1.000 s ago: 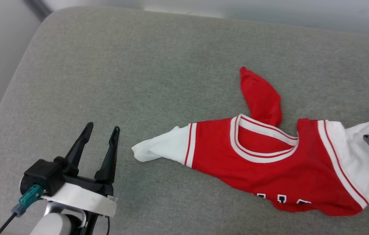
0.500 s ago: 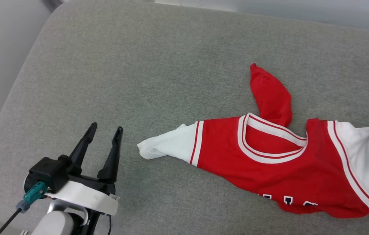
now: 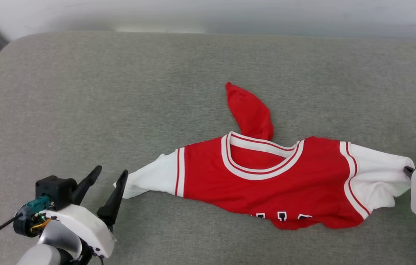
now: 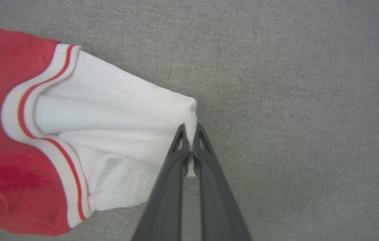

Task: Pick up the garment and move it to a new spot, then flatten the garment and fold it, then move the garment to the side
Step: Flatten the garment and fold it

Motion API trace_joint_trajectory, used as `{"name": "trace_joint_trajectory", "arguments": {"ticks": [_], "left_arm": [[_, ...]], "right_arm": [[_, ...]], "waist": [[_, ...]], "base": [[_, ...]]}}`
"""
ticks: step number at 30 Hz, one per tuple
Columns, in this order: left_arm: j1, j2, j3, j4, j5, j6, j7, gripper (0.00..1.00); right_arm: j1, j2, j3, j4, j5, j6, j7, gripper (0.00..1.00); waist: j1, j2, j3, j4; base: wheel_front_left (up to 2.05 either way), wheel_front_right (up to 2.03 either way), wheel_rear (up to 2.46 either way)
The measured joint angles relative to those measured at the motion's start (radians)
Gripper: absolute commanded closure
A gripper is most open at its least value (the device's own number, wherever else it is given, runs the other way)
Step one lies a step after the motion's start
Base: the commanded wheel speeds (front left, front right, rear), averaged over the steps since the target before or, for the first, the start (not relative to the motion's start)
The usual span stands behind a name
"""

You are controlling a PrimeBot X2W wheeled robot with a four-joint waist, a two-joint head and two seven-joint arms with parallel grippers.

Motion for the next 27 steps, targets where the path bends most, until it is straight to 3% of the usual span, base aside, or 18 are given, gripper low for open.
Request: {"name": "trace_joint_trajectory", "arguments": {"ticks": [4,11,15,27], "left_arm": [[-0.001,0.056,-0.009,-0.005,-0.036,0.002,0.163,0.00],[-0.014,0.137,-0.004,-0.057,-0.084,0.045,0.379,0.00],[-0.045,0.159,-0.010,-0.058,-0.075,0.070,0.445,0.00],[-0.100,0.162,-0.067,-0.018,-0.065,0.072,0.551,0.00]], "right_arm": [[0.028,0.016,-0.008,-0.074,0.000,0.000,0.014,1.00],[0.030,0.050,-0.009,-0.141,-0.012,0.000,0.030,1.00],[0.027,0.058,-0.006,-0.152,-0.013,0.000,0.029,1.00],[0.007,0.057,0.009,-0.168,-0.013,0.000,0.013,1.00]], "waist": [[0.0000,0.0000,0.008,-0.039],[0.0000,0.0000,0.049,-0.070],[0.0000,0.0000,0.071,-0.079],[0.0000,0.0000,0.126,-0.091]], "base": [[0.00,0.00,0.00],[0.00,0.00,0.00],[0.00,0.00,0.00],[0.00,0.00,0.00]]}}
